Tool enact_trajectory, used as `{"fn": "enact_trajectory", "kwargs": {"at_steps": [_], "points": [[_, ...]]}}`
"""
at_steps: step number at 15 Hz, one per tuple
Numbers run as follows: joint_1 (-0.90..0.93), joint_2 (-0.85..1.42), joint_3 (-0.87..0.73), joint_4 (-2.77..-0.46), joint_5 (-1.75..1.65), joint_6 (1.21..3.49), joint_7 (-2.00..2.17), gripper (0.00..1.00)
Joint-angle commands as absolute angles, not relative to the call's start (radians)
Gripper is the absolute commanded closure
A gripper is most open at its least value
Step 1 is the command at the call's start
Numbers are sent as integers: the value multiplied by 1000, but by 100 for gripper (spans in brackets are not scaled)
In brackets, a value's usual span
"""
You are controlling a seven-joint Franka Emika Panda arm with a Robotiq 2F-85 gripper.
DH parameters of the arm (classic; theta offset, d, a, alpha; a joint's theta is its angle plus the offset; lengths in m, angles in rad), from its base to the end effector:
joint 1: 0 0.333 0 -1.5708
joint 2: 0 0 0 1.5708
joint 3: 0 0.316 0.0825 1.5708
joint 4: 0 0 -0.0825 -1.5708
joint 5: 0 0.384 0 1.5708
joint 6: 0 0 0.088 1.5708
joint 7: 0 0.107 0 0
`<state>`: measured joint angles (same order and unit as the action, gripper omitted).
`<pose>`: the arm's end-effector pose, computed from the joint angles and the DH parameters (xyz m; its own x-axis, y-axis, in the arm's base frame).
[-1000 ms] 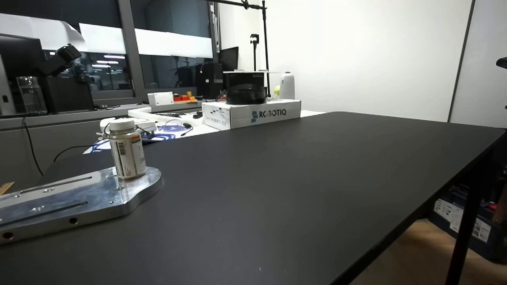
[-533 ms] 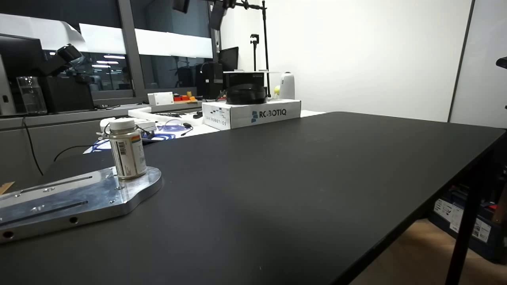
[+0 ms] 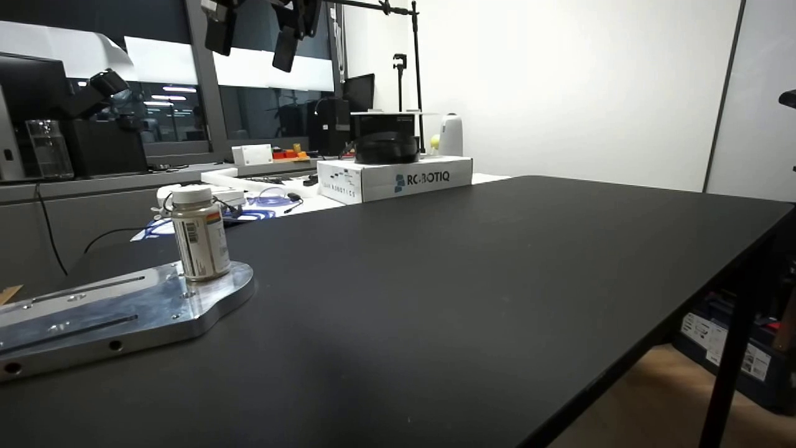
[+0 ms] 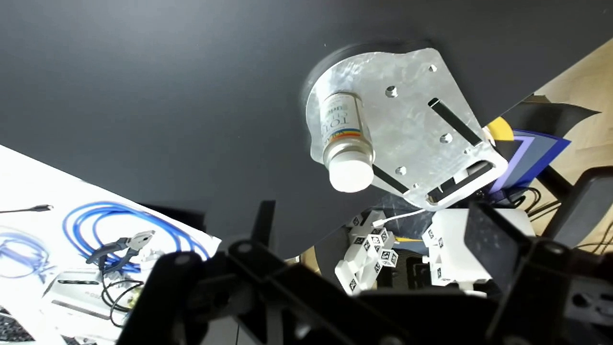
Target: Move the bottle to the right and make it lie down
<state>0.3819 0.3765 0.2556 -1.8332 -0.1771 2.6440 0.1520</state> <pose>0.5487 0.3922 0.3812 0.7534 0.4932 0.4350 0.5539 -0.8324 -0.0156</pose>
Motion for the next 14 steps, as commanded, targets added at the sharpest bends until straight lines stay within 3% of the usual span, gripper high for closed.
{"fn": "enact_trajectory", "kwargs": {"at_steps": [1, 8, 14], "points": [[393, 374, 244, -1831, -167, 2642, 144, 0], [440, 501, 153, -1726, -288, 2689, 168, 0], [470, 660, 166, -1627, -242, 2793, 107, 0]]}}
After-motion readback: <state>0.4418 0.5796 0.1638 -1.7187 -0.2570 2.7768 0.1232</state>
